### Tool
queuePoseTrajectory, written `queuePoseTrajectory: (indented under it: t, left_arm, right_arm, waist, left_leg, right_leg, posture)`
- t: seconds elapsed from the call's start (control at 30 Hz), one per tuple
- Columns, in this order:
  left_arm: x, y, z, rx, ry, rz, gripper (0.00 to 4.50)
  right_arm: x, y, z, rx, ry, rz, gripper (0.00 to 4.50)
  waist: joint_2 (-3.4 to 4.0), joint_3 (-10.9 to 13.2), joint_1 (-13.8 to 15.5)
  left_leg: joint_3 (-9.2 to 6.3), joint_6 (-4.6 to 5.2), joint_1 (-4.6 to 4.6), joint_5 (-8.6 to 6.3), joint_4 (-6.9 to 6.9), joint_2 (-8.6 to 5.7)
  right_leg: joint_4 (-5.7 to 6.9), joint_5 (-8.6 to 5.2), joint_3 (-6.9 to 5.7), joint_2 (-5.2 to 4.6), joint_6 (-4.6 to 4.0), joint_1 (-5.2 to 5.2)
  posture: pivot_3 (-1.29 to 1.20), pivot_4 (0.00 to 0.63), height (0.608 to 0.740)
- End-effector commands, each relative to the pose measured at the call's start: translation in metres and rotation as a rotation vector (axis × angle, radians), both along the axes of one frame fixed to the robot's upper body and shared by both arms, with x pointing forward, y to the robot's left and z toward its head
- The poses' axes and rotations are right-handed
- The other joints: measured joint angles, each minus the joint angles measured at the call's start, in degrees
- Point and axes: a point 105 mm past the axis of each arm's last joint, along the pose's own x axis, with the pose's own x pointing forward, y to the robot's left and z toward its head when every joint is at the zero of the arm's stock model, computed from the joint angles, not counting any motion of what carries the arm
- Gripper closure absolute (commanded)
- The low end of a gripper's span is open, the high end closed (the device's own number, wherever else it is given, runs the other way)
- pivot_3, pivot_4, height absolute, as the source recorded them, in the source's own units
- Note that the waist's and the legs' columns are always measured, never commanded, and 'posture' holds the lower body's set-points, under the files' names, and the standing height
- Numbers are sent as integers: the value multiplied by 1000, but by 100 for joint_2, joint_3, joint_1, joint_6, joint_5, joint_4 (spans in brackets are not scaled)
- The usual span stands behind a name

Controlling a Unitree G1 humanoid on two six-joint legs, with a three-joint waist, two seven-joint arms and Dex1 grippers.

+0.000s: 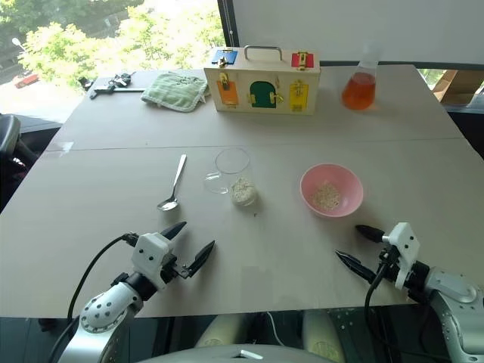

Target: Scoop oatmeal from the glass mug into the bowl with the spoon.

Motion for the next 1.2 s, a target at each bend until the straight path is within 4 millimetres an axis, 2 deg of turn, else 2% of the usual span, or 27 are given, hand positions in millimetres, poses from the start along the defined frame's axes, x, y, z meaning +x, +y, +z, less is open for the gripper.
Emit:
queuePoseTrajectory:
  t: [0.03,0.9,0.97,1.07,1.2]
  left_arm:
    - [-6,-2,-7,7,41,-24,50]
    - [-6,-7,0,-11,33,-24,50]
    - [-4,-7,7,-33,0,-22,50]
    - [4,-2,28,-93,-89,0,50]
    - [19,11,53,-89,-210,99,50]
  right_arm:
    - [-3,1,3,1,-2,15,0]
    - [-7,4,4,2,1,29,0]
    - [-7,5,4,3,4,37,0]
    - [-11,10,7,12,24,74,0]
    - [-34,38,15,48,133,244,0]
  waist:
    - [0,0,0]
    - [-1,0,0]
    - [-1,0,0]
    - [-3,2,0]
    - [-6,4,21]
  left_leg:
    - [0,0,0,0,0,0]
    - [0,0,0,0,0,0]
    - [0,0,0,0,0,0]
    - [0,0,-2,0,0,0]
    - [-3,-1,-2,1,2,1]
  right_leg:
    - [0,0,0,0,0,0]
    - [0,0,0,0,0,0]
    - [0,0,0,0,0,0]
    - [0,0,-1,0,0,0]
    - [3,0,-5,0,0,-1]
  posture:
    - [0,150,740]
    - [0,150,740]
    - [0,150,740]
    - [0,150,740]
    - [0,150,740]
